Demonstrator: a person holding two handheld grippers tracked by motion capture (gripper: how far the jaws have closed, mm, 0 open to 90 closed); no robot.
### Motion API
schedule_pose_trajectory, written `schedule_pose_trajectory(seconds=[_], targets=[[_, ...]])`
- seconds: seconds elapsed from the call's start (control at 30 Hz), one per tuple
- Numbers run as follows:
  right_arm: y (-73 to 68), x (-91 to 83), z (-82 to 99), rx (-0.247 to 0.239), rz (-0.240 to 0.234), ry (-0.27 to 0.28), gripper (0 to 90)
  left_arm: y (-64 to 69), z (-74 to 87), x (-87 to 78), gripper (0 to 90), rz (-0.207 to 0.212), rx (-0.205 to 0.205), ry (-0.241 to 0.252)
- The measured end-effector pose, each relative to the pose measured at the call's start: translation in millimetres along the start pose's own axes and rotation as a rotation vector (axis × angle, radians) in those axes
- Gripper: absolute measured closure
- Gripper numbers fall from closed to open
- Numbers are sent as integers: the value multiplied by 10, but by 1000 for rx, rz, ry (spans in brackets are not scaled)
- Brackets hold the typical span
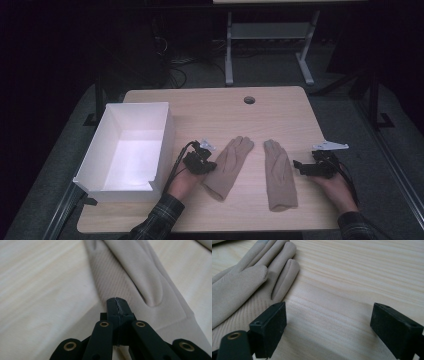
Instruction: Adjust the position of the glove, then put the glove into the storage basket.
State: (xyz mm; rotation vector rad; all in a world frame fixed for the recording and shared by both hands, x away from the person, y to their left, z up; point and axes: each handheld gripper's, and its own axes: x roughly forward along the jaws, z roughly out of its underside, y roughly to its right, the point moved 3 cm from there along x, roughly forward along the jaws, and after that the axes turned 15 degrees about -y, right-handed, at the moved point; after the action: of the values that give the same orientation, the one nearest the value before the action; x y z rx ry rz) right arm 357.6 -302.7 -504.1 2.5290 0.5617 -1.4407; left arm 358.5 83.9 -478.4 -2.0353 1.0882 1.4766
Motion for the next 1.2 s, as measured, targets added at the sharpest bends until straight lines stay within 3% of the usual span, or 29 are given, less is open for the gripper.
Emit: schedule_pose_trajectory(seconds=[0.2,0.37,0.57,0.77,0.9,1.2], targets=[[-5,0,0,-5,-2,-2,131,163,48,6,895,56,71,-10],[-8,0,-1,-6,-2,-1,131,223,39,20,894,78,94,0],[-9,0,1,-8,-1,1,132,135,-9,-70,793,56,62,53],[-13,-2,3,-9,-3,0,131,53,-138,-37,568,27,41,90],[-14,-2,3,-10,-4,0,131,2,-239,3,534,11,28,123],[-14,-2,2,-10,-4,0,131,-117,-310,126,519,2,-4,118]])
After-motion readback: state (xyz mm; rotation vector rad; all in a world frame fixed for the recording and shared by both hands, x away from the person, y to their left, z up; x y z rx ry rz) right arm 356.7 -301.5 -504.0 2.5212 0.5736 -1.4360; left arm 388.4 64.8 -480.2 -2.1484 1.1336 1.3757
